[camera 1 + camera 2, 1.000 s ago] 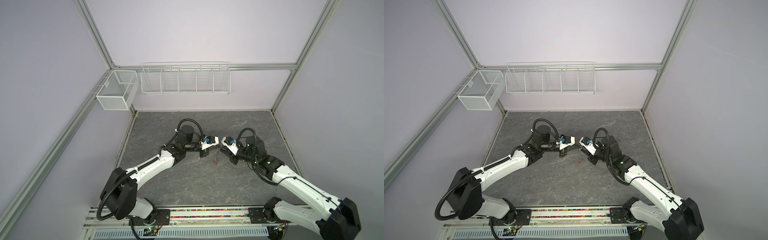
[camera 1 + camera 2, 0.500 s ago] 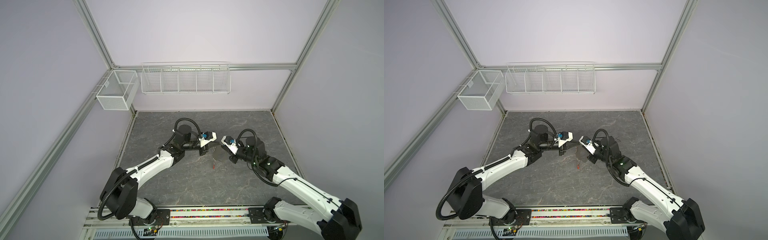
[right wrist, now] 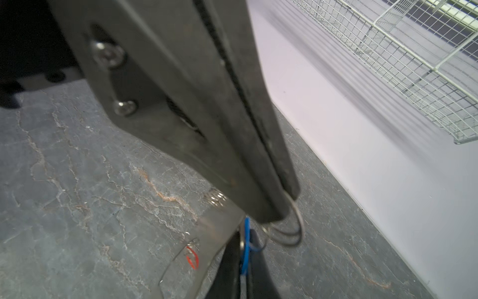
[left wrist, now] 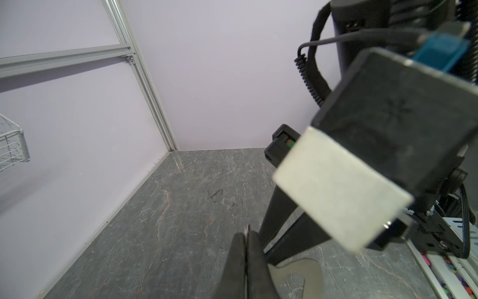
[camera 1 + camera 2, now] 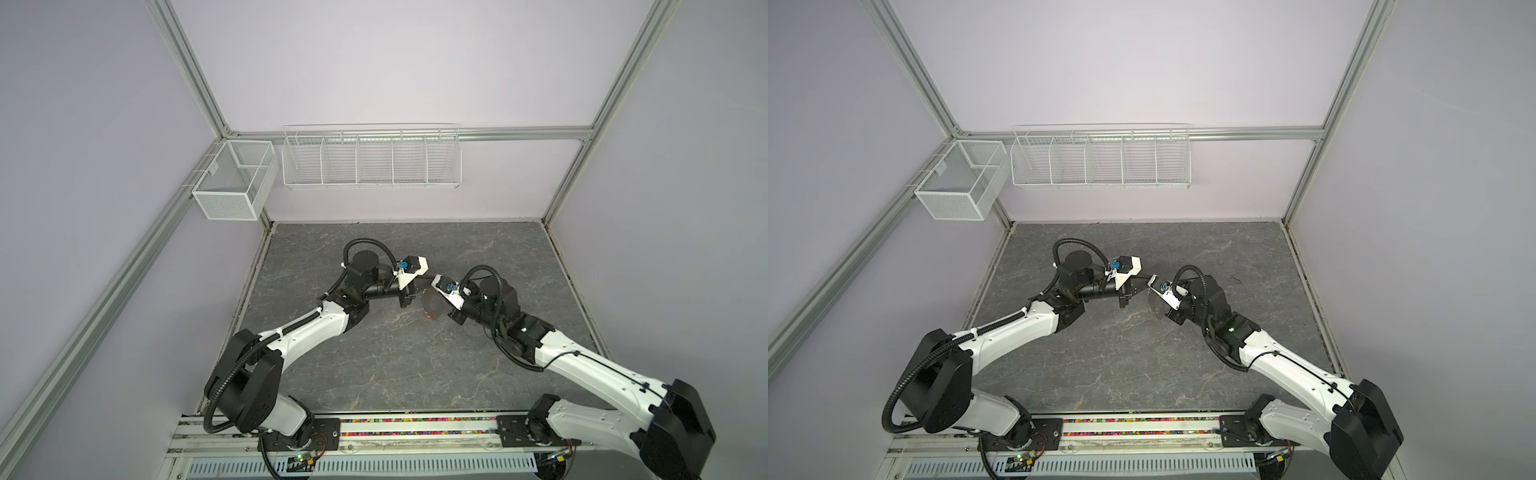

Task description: Put the keys on the keyring

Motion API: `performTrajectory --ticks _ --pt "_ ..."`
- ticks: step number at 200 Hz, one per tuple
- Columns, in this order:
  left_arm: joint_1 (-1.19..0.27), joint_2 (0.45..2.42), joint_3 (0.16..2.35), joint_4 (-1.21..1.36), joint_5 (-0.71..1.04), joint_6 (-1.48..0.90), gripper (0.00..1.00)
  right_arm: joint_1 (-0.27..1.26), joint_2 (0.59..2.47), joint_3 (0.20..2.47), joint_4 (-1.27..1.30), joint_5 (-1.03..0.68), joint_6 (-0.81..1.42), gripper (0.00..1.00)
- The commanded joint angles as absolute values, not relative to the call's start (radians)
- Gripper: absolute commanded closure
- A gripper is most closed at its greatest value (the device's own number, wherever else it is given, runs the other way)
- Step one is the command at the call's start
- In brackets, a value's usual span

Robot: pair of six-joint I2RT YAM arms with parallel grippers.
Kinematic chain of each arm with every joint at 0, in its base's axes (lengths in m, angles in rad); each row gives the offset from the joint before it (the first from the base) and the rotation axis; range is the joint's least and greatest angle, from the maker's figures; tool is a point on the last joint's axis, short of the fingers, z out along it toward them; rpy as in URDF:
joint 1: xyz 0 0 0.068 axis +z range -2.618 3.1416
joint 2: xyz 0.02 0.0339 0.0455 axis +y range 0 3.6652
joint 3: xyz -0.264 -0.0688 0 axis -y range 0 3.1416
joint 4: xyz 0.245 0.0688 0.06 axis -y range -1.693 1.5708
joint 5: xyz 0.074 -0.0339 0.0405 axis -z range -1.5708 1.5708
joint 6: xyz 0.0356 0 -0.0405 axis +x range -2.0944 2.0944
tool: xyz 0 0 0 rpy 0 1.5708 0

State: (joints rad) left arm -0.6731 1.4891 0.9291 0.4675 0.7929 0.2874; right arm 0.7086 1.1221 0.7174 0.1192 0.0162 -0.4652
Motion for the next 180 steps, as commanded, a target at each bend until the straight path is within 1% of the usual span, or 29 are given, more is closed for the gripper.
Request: performTrajectory --ticks 1,9,21,45,59,81,93,123,153,180 --pt "-0.665 1.486 0.941 0.579 0.803 0.252 1.00 0.717 1.103 0.682 0.118 0.045 -0.505 0.85" --pt "-0.662 1.486 0.940 0.578 0.810 0.252 1.00 0.714 1.084 0.680 0.109 0.038 -0.510 0.81" --pt "-0.657 1.487 0.939 0.578 0.819 0.251 1.00 0.705 1.046 0.668 0.100 0.014 -0.517 0.79" --pt "-0.645 1.490 0.937 0.589 0.854 0.244 1.00 0.674 0.975 0.655 0.040 -0.091 -0.529 0.70" --pt "-0.639 1.490 0.936 0.593 0.877 0.241 1.00 0.654 0.939 0.647 0.015 -0.130 -0.529 0.68" --pt "-0.634 1.490 0.934 0.597 0.923 0.236 1.00 0.606 0.886 0.640 0.020 -0.178 -0.502 0.68" --pt "-0.631 1.493 0.934 0.594 0.950 0.238 1.00 0.581 0.872 0.650 0.032 -0.234 -0.482 0.68" --pt "-0.629 1.503 0.931 0.623 1.019 0.224 1.00 0.561 0.922 0.741 -0.022 -0.359 -0.470 0.70" --pt "-0.629 1.508 0.928 0.638 1.044 0.213 1.00 0.561 0.980 0.817 -0.065 -0.420 -0.453 0.72" --pt "-0.629 1.512 0.931 0.634 1.058 0.213 1.00 0.561 0.989 0.824 -0.047 -0.419 -0.437 0.73"
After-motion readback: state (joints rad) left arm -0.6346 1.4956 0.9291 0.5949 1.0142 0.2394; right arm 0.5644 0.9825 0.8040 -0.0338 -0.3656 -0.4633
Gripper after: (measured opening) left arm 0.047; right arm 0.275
